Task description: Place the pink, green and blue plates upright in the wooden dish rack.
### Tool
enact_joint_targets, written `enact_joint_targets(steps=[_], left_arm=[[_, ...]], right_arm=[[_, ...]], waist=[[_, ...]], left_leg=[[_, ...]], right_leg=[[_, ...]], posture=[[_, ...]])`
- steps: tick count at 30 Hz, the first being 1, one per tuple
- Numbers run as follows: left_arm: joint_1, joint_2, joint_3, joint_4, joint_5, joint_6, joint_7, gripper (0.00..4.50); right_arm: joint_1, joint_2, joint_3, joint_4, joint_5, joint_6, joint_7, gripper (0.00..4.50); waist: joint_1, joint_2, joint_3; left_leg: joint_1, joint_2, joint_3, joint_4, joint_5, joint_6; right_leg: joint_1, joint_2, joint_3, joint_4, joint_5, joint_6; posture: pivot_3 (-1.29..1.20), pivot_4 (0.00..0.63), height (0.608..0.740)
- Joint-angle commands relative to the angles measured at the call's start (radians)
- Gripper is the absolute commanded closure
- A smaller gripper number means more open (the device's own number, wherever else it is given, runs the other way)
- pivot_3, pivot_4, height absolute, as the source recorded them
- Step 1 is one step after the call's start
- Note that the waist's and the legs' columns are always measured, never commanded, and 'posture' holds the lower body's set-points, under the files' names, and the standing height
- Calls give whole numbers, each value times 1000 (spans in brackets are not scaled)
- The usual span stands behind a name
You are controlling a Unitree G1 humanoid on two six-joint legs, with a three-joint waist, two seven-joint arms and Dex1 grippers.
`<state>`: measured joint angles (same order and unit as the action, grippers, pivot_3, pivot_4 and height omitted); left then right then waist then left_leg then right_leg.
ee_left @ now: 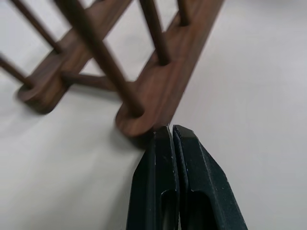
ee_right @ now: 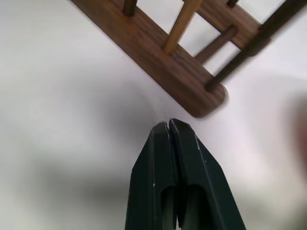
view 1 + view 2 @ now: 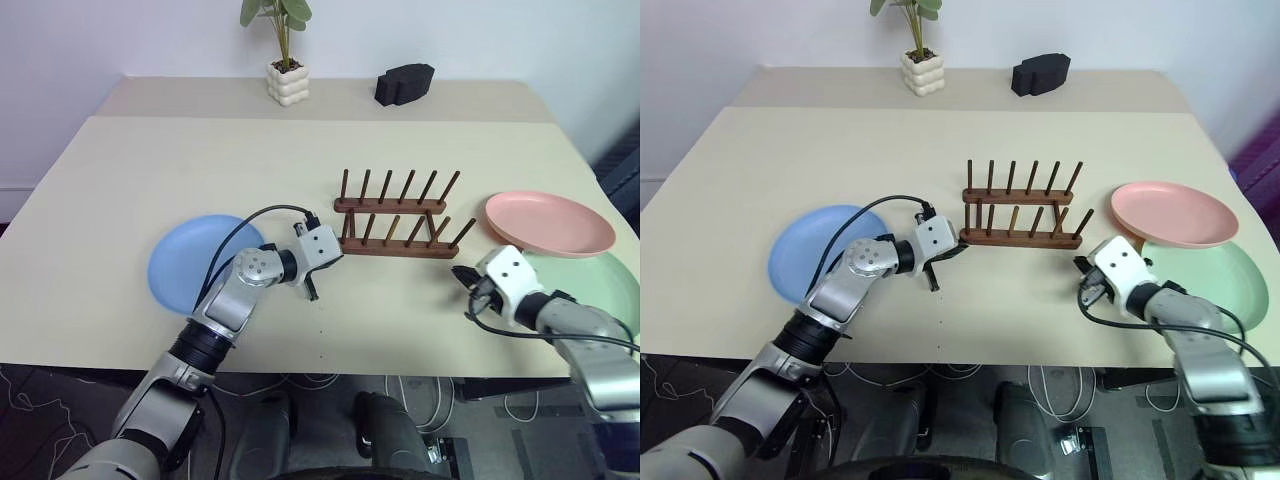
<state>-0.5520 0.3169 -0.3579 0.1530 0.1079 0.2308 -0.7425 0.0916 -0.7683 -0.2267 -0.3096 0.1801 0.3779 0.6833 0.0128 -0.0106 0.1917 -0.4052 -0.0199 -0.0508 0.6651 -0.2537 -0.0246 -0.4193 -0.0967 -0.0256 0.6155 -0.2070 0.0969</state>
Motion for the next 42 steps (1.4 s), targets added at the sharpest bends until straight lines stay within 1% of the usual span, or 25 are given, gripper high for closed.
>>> enact_joint_targets(steps=[1,2,4,5,7,9,10,12,13,16,20,29,30,32,34,35,39,42], left_arm=[[-9,1,20,-44,-19,-12,-10,4457],[-8,1,18,-45,-19,-10,-11,4457],[3,4,11,-75,-54,-13,-62,4500],[8,5,8,-88,-67,-14,-81,4500],[28,11,5,-143,-123,-25,-148,4500],[43,9,8,-185,-176,-20,-196,4500],[50,11,6,-204,-202,-13,-222,4500],[61,15,2,-233,-247,6,-268,4500],[63,16,0,-241,-261,15,-281,4500],[64,4,7,-258,-323,61,-310,4500],[58,-5,12,-269,-365,83,-319,4500],[74,-10,10,-285,-385,105,-299,4500],[77,-9,9,-288,-385,104,-298,4500],[79,-6,9,-290,-387,102,-296,4500],[83,-2,10,-295,-389,100,-295,4500],[83,-1,10,-295,-390,100,-294,4500],[80,-3,11,-288,-394,99,-293,4500],[76,-7,11,-282,-394,97,-293,4500]], right_arm=[[33,-39,-118,-93,58,44,36,4500],[49,-52,-151,-107,70,58,51,4500],[72,-102,-231,-127,95,93,97,3976],[78,-121,-257,-131,106,106,115,3637],[59,-189,-305,-96,102,124,146,2721],[41,-252,-321,-40,68,104,161,1727],[25,-277,-313,-2,55,88,167,1270],[-13,-322,-273,83,26,53,180,170],[-27,-336,-256,117,16,37,189,76],[-84,-357,-173,241,-12,-42,229,76],[-193,-358,-80,404,-43,-118,250,76],[-363,-358,50,700,-112,-270,300,76],[-376,-357,60,725,-120,-285,302,305],[-394,-354,74,758,-130,-309,302,964],[-402,-351,84,776,-139,-329,297,1912],[-406,-350,88,783,-141,-337,297,2484],[-403,-345,88,769,-151,-361,276,4460],[-392,-347,81,750,-155,-372,268,4460]], waist=[[0,0,0],[0,0,0],[1,0,0],[0,0,0],[-1,0,0],[-1,0,0],[-1,0,0],[0,0,0],[0,0,0],[-1,0,0],[-2,1,0],[-3,1,0],[-3,1,0],[-3,1,0],[-3,1,0],[-3,1,0],[-3,1,0],[-2,2,0]], left_leg=[[0,0,0,0,0,0],[0,0,0,0,0,0],[0,0,0,0,0,0],[0,0,0,0,0,0],[-1,0,0,0,0,0],[0,0,1,0,0,0],[0,0,1,0,0,0],[0,0,1,0,0,0],[0,0,1,0,0,0],[0,0,1,0,0,0],[0,0,1,0,0,0],[0,0,2,0,0,0],[0,0,2,0,0,0],[0,0,2,0,0,0],[0,0,2,0,0,0],[0,0,2,0,0,0],[0,0,2,0,0,0],[0,0,2,0,0,0]], right_leg=[[0,0,0,0,0,0],[0,0,0,0,0,0],[0,0,0,0,0,0],[0,0,0,0,0,0],[0,0,0,-1,-1,-2],[0,0,0,-1,-1,-3],[0,0,0,-1,-1,-3],[0,0,0,-1,-2,-3],[0,0,0,-1,-2,-3],[0,0,0,-1,-2,-3],[0,0,0,-1,-2,-3],[0,0,0,-1,-2,-3],[0,0,0,-1,-2,-3],[0,0,0,-1,-1,-3],[0,0,1,-1,-1,-3],[0,0,1,-1,-1,-3],[0,0,1,-1,-1,-3],[0,0,1,-1,-1,-3]], posture=[[0,150,740],[0,150,740],[0,150,740],[0,150,740],[0,150,740],[0,150,740],[0,150,740],[0,150,740],[0,150,740],[0,150,740],[0,150,740],[0,150,740],[0,150,740],[0,150,740],[0,150,740],[0,150,740],[0,150,740],[0,150,740]])
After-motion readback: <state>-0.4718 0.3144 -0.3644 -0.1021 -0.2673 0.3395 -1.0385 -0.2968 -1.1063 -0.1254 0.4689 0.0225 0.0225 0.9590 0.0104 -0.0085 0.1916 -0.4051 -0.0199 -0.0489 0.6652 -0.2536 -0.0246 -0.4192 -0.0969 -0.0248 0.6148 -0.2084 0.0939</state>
